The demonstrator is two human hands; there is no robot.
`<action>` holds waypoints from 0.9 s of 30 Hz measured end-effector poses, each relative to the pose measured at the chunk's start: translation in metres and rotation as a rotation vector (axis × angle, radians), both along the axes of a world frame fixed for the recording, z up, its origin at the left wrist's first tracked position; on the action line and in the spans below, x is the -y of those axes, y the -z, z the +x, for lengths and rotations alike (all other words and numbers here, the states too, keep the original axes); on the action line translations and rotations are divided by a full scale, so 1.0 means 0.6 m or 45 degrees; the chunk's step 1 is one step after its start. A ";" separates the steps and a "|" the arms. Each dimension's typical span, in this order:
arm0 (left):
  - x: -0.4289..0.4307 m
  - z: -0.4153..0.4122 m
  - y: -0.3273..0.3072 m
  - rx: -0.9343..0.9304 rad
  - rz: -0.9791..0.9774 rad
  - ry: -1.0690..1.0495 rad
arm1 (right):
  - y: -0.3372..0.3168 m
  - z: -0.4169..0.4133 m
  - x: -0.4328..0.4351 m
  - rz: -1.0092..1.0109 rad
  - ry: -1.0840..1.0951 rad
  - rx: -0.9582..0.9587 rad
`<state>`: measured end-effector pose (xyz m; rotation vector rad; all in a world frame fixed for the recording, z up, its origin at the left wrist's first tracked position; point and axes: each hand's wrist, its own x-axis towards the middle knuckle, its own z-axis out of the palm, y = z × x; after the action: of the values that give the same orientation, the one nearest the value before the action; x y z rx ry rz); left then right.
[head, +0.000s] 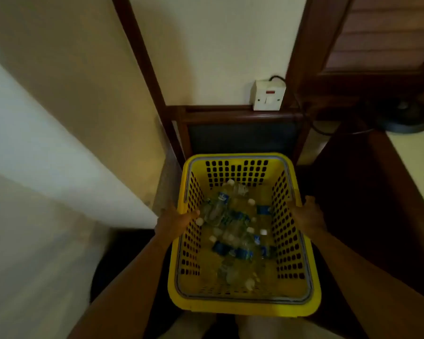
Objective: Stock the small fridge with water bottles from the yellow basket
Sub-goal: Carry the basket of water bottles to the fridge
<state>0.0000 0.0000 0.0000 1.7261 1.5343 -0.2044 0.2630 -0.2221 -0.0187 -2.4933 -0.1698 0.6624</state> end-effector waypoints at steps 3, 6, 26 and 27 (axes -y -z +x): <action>-0.016 0.005 0.042 0.056 -0.119 -0.101 | 0.041 -0.001 -0.010 -0.037 0.088 -0.045; -0.013 0.007 0.072 0.111 -0.190 -0.150 | 0.054 -0.006 -0.013 -0.053 0.187 -0.052; 0.011 -0.035 0.117 0.111 0.130 -0.103 | 0.056 -0.034 0.021 -0.061 0.183 -0.134; 0.020 -0.047 0.119 0.111 0.143 -0.100 | 0.055 -0.046 0.030 -0.061 0.193 -0.128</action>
<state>-0.0281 -0.0120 -0.0714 1.7341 1.5718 -0.0028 0.2357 -0.2402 -0.0517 -2.4815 0.0727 0.7332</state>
